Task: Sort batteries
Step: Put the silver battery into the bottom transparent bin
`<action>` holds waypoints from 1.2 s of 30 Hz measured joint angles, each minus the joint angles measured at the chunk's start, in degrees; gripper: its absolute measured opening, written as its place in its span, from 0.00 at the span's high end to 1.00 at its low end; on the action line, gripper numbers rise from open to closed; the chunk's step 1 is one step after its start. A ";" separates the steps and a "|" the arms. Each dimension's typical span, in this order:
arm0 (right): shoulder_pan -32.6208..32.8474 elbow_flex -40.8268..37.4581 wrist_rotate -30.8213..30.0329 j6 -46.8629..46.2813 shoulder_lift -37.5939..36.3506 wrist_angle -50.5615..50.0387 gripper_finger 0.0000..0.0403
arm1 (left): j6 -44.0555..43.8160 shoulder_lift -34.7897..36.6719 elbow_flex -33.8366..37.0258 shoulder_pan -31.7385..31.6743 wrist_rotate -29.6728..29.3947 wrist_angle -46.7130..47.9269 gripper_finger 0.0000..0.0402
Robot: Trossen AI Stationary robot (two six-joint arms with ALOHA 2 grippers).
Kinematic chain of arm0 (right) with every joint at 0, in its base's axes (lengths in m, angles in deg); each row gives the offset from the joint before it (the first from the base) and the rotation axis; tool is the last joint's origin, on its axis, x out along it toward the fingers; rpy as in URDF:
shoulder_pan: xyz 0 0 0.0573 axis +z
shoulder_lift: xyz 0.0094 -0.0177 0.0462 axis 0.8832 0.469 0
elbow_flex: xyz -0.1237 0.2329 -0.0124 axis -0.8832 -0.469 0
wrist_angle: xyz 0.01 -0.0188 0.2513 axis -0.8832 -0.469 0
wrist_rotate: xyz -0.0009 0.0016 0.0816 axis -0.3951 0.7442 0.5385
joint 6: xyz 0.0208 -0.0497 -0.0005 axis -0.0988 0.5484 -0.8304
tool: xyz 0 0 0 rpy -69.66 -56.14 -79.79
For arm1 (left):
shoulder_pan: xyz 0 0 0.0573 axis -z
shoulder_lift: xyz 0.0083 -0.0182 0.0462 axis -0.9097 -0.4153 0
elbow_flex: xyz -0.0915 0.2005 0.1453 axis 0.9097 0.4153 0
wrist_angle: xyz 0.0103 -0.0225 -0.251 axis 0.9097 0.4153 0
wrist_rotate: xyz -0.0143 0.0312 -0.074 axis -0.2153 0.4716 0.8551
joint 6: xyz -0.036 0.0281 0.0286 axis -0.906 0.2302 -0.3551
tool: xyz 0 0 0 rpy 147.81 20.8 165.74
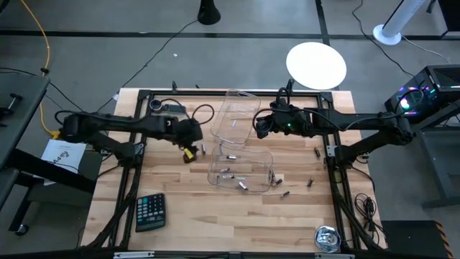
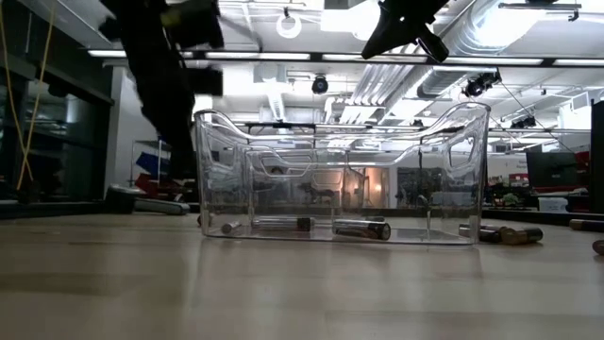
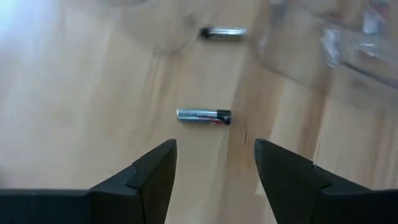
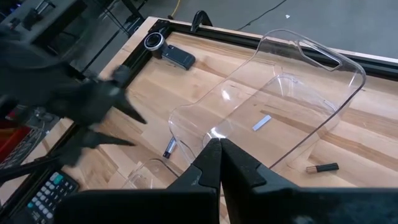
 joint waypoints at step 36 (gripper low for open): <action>-0.02 0.00 -0.90 1.52 0.00 -2.51 1.00 | -39.57 -19.53 0.82 -4.25 5.18 -7.35 0.93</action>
